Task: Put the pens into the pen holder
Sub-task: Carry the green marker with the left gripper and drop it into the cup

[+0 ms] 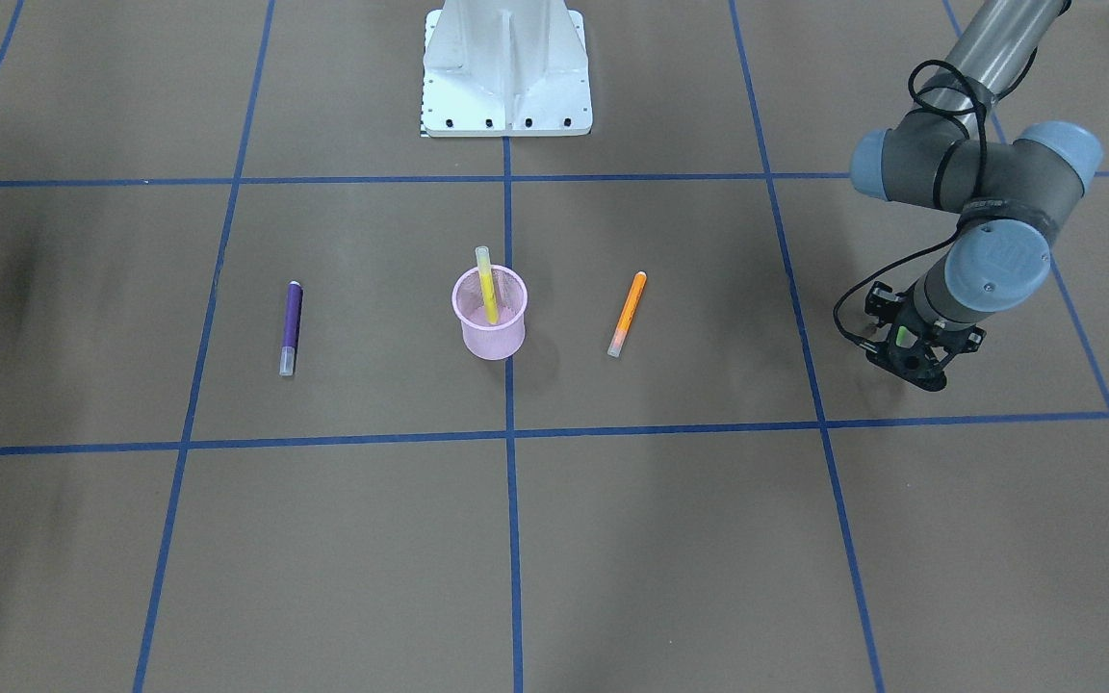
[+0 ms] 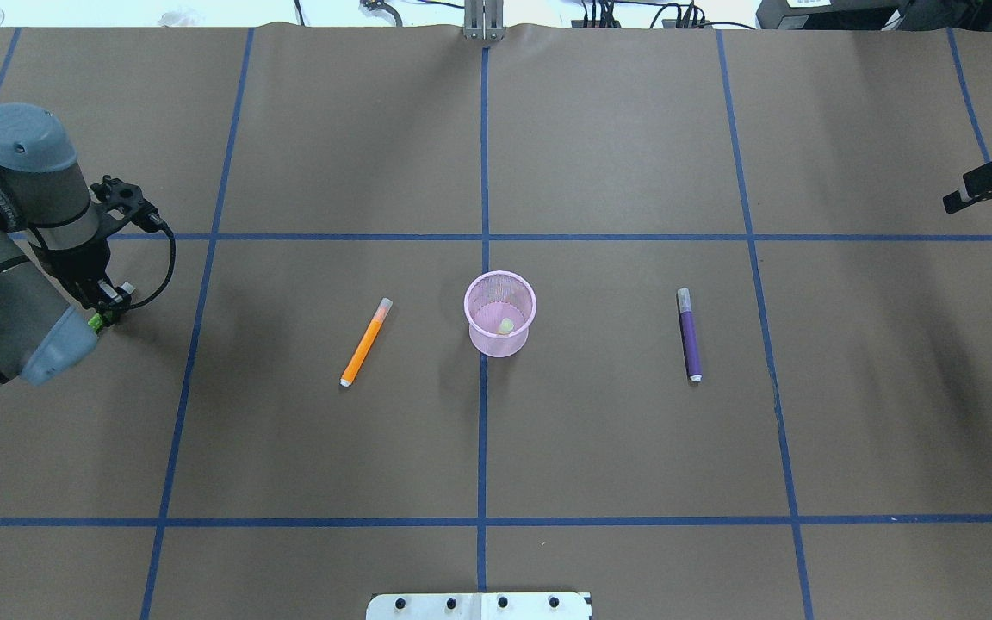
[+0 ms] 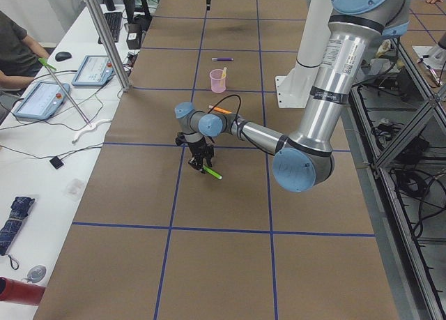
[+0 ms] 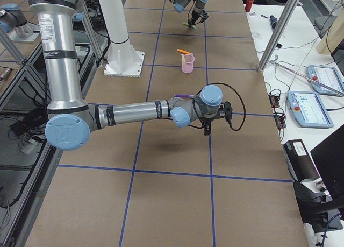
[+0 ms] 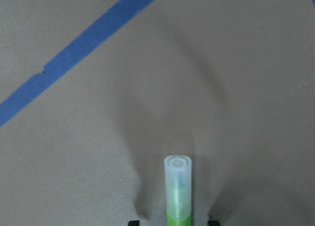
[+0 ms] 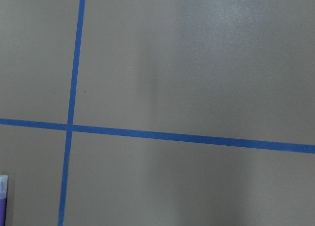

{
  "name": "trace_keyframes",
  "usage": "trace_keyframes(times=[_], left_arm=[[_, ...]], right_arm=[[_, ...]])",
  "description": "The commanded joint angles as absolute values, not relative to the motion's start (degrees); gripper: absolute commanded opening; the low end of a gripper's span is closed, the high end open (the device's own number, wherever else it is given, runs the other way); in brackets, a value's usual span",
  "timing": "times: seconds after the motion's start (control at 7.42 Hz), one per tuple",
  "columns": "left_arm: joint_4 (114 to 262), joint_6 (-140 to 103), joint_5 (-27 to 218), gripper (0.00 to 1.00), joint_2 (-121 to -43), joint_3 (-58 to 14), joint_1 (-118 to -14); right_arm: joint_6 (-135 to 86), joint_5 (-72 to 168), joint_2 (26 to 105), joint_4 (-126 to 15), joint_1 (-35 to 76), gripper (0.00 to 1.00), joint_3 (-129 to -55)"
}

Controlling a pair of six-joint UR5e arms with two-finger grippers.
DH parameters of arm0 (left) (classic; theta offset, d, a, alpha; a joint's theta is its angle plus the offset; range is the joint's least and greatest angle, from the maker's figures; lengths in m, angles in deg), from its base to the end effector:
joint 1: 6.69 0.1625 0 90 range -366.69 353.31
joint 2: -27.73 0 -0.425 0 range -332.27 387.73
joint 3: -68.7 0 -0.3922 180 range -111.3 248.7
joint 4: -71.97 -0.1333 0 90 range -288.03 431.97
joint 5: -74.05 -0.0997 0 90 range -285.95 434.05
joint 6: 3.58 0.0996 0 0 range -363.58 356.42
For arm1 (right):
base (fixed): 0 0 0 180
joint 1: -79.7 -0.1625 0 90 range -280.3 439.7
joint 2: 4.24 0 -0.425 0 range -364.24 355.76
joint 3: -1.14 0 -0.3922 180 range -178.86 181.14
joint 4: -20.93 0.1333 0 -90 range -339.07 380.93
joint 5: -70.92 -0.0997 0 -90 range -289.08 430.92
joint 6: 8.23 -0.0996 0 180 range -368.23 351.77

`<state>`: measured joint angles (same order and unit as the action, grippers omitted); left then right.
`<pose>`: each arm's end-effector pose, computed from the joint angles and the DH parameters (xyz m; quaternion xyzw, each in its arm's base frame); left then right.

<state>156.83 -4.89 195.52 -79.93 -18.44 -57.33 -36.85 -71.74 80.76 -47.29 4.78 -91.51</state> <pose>0.3308 -0.5314 0.5343 -0.0179 0.2815 0.3342 0.8993 -0.0888 -0.5377 0.5373 0.0516 -0.4829 -0.0097 0.8741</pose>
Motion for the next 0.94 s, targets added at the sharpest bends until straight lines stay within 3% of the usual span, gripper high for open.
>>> trace_keyframes(times=[0.0, 0.27, 0.4, 0.81], left_arm=[[156.5, -4.9, 195.8, 0.00, -80.1, -18.6, -57.4], [156.0, -5.6, 196.2, 0.00, -83.0, -21.5, -58.4], [154.1, -5.3, 197.6, 0.00, -84.5, -26.9, -58.3], [153.2, -10.1, 196.7, 0.00, -101.4, -29.0, -54.2]], right_arm=[[-37.1, -71.7, 80.3, -47.9, 4.5, 0.99, -92.5], [-37.1, -71.8, 80.2, -48.0, 3.5, 0.99, -92.6], [-37.1, -71.8, 80.3, -48.0, 3.4, 0.99, -93.3], [-37.1, -71.6, 80.2, -47.9, 3.4, 0.99, -93.3]])
